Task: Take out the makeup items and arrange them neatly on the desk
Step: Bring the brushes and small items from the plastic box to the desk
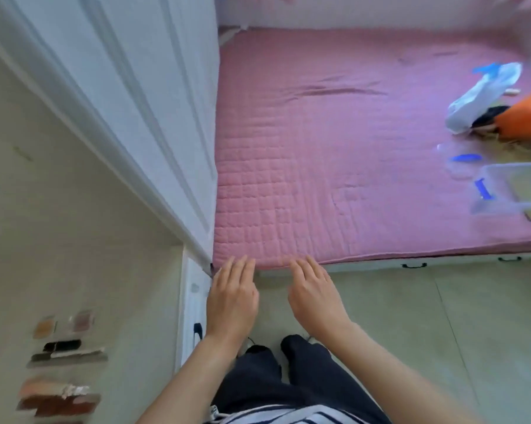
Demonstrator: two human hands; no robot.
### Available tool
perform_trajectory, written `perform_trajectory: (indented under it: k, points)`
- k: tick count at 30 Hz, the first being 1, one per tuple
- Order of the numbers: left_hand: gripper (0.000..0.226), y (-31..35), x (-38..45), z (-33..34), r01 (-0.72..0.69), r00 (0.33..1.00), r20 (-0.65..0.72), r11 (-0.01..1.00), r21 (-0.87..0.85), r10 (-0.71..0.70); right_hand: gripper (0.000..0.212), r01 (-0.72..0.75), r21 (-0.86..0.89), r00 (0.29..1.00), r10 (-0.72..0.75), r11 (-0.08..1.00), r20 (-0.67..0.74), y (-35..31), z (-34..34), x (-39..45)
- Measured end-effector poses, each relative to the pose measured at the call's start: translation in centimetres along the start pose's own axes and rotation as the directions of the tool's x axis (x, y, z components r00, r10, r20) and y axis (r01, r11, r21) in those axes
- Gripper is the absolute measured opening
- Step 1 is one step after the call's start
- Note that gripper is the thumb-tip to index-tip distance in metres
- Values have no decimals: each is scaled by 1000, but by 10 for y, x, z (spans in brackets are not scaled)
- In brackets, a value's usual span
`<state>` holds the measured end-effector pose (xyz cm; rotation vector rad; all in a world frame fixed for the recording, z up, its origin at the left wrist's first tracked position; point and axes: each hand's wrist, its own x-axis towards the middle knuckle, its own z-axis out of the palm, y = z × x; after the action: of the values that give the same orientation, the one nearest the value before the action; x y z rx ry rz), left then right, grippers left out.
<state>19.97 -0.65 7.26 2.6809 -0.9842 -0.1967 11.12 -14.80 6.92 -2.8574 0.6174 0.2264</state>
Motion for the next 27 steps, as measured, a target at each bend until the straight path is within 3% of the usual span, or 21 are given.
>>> perform_trajectory:
  k: [7,12,16,27]
  points:
    - [46,85,47,27,-246,968,61,967,71,242,55,-232,86,971,236,969,-35,98,-2,-34]
    - [46,170,73,58,-420,901,119,908,2,417,57,-387,143,919,394,911,-23,177,-11,-67]
    - [43,244,88,87,-496,853,158,867,-50,497,58,-518,238,842,539,822,-28,237,-23,-95]
    - [40,417,120,139,-740,638,240,669,-74,732,59,-744,341,611,792,575,-2,364,-46,-144]
